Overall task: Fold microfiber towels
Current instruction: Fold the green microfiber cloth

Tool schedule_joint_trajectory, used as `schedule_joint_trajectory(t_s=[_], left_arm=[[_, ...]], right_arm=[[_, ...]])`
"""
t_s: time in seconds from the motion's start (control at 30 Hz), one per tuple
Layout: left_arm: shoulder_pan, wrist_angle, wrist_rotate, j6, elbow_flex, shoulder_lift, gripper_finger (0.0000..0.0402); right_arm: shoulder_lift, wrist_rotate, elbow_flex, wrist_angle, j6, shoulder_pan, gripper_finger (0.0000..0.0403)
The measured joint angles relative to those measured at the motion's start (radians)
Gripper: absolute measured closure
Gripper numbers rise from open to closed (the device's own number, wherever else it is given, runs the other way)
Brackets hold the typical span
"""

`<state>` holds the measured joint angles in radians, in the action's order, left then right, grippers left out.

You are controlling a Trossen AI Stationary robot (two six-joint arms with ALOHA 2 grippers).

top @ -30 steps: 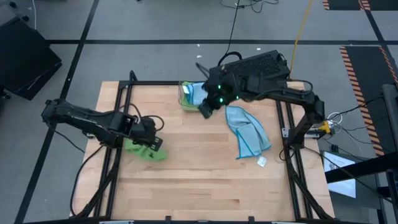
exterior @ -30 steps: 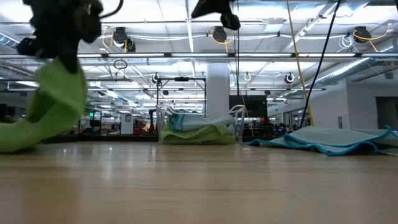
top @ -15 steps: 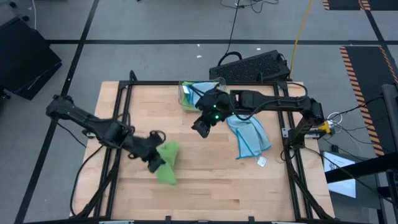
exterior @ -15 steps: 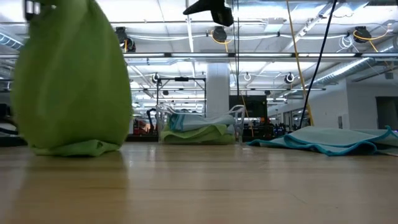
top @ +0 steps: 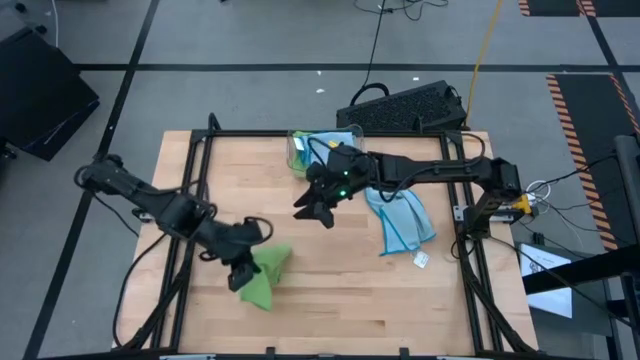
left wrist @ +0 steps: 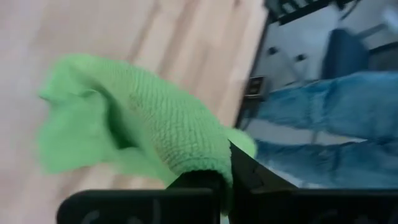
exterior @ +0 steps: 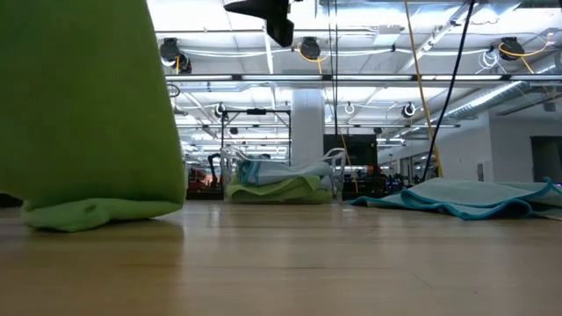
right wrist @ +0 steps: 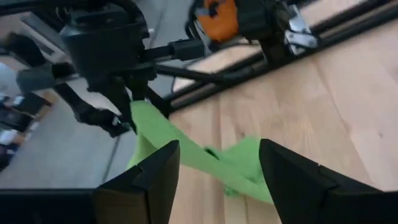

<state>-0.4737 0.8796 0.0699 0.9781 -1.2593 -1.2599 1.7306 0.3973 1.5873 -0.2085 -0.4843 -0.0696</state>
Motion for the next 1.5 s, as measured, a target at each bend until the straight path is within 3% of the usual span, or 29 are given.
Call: schedule_joint_trajectory(t_s=[0.2,0.5,0.7,1.0,1.27,1.5], left_arm=[[0.111,0.242,0.01,-0.18,-0.213,-0.128,0.0398],[0.188,0.564,0.061,-0.425,-0.414,-0.377,0.0397],[0.192,0.691,0.018,-0.499,-0.561,-0.509,0.0397],[0.155,0.69,-0.088,-0.521,-0.789,-0.529,0.0397],[0.105,0.692,-0.125,-0.636,-0.809,-0.529,0.0396],[0.107,0.692,-0.104,-0.675,-0.809,-0.528,0.0396]], right_arm=[[-0.003,0.206,-0.03,0.035,-0.015,-0.077,0.0188],[-0.021,0.495,-0.03,-0.051,0.08,-0.187,0.017],[-0.024,0.495,-0.03,-0.07,0.233,-0.171,0.0135],[-0.009,0.495,-0.03,0.016,0.395,-0.163,0.0127],[0.05,0.546,-0.028,0.255,0.293,-0.118,0.0128],[0.092,0.549,-0.031,0.248,0.257,-0.078,0.0128]])
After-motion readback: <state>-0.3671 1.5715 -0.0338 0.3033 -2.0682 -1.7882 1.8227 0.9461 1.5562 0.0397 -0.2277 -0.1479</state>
